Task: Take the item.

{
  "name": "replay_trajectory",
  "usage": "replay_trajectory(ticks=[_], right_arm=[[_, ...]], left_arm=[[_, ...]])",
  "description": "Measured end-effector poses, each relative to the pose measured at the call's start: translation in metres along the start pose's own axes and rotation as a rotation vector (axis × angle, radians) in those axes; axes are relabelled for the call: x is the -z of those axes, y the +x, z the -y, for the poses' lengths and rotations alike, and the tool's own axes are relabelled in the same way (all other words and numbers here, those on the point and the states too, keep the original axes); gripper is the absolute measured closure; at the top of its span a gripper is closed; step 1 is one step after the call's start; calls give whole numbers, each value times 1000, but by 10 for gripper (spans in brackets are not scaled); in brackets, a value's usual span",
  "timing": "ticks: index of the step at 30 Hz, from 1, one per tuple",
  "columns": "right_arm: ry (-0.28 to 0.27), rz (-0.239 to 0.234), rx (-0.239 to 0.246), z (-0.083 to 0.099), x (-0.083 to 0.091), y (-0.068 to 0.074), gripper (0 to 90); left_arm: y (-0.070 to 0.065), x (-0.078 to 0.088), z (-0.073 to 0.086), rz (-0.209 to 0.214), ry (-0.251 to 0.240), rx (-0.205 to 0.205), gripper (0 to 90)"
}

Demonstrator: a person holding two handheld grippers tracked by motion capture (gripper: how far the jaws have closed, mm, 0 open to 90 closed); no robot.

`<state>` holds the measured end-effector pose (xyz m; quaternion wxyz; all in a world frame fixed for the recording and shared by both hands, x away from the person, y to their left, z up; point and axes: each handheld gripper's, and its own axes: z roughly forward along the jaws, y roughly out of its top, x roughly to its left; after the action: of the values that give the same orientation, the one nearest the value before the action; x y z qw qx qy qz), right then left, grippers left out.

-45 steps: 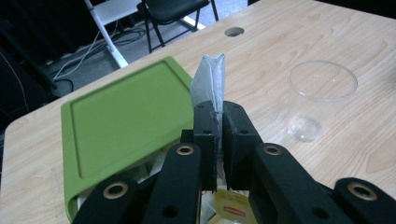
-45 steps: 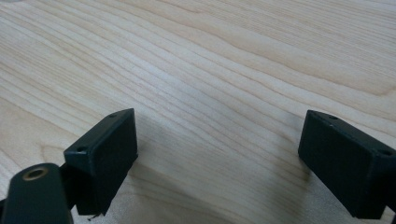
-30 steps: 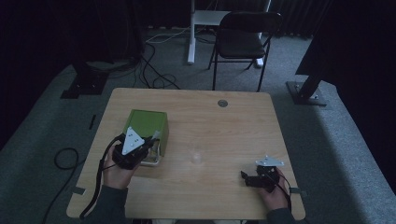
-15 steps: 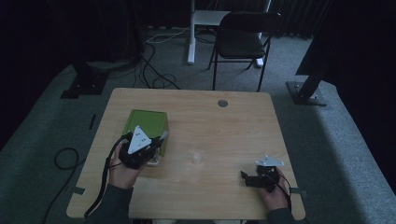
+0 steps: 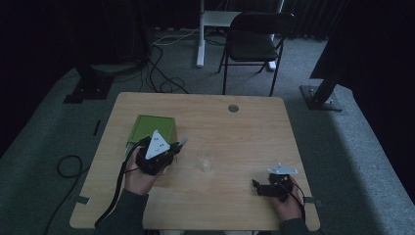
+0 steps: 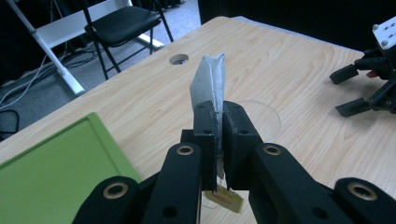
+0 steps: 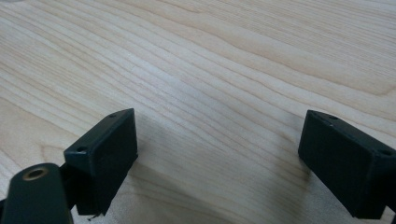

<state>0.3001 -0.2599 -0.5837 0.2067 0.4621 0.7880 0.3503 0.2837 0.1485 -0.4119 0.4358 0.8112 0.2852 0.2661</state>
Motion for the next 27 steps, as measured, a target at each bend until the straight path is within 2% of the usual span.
replay_trajectory(ticks=[27], right_arm=[[0,-1,-3,0,0,0,113]], left_arm=[[5,-17,-9,40,-37,29,861]])
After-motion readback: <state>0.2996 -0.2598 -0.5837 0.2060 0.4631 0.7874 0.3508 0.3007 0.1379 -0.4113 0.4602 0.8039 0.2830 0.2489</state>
